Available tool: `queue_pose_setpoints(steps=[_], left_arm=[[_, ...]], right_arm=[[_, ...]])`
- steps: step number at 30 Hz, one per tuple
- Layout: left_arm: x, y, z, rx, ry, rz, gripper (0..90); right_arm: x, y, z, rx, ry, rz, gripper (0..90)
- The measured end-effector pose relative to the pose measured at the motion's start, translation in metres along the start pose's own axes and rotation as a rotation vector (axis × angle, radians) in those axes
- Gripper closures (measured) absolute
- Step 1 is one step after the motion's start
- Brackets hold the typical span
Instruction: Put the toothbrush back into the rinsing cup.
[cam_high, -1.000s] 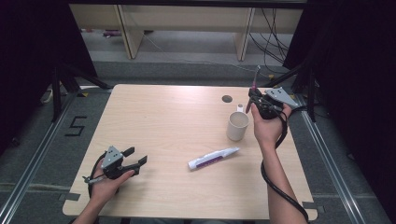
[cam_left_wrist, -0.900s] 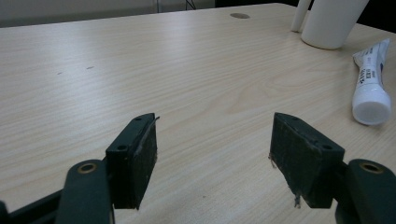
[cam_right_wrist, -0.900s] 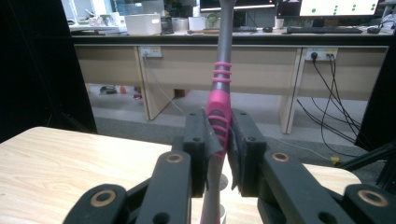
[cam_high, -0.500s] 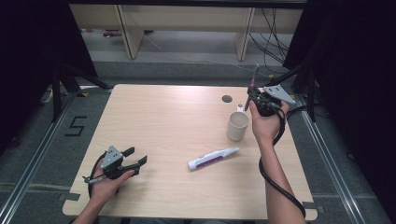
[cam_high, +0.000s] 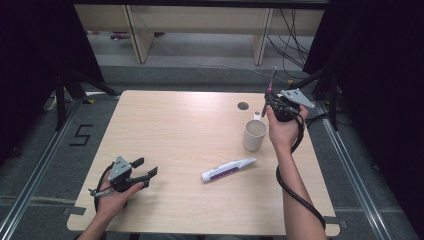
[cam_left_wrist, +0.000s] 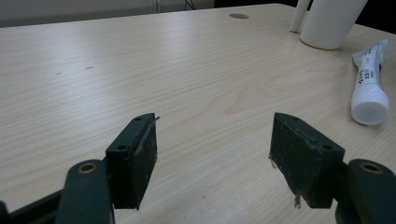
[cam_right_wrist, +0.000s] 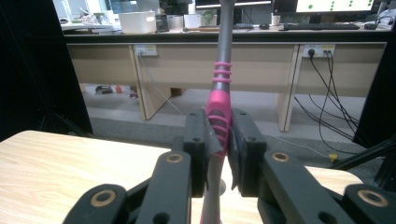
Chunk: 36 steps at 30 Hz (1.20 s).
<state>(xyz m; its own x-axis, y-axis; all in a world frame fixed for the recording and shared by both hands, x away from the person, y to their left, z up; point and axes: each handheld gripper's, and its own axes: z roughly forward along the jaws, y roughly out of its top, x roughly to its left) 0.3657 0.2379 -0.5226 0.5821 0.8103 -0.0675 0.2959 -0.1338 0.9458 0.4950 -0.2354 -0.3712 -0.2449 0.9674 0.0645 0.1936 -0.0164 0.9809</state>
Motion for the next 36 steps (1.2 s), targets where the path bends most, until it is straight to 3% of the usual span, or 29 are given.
queue_pose_setpoints(steps=[3,8,13,14,17,18,22,36], left_arm=[[0.001,0.001,0.0,0.002,0.002,0.028,31.7],[0.001,0.001,0.0,0.003,0.002,0.026,31.7],[0.001,0.001,0.0,0.002,0.002,0.027,31.7],[0.001,0.001,0.0,0.002,0.002,0.027,31.7],[0.001,0.001,0.0,0.003,0.002,0.026,31.7],[0.001,0.001,0.0,0.003,0.002,0.026,31.7],[0.001,0.001,0.0,0.002,0.002,0.028,31.7],[0.001,0.001,0.0,0.002,0.003,0.028,31.7]], right_arm=[[0.0,0.0,0.002,0.001,-0.003,0.006,78.7],[-0.002,0.001,0.005,0.0,-0.004,-0.016,78.7],[-0.002,0.001,0.008,0.001,-0.003,-0.007,78.7],[-0.001,0.001,0.008,0.011,-0.01,0.015,78.7],[-0.001,0.001,0.011,0.009,-0.013,0.003,78.7],[-0.003,0.001,0.012,0.008,-0.007,-0.022,78.7],[-0.002,0.001,0.015,0.01,-0.014,-0.002,78.7],[-0.003,0.001,0.022,0.026,-0.025,-0.003,78.7]])
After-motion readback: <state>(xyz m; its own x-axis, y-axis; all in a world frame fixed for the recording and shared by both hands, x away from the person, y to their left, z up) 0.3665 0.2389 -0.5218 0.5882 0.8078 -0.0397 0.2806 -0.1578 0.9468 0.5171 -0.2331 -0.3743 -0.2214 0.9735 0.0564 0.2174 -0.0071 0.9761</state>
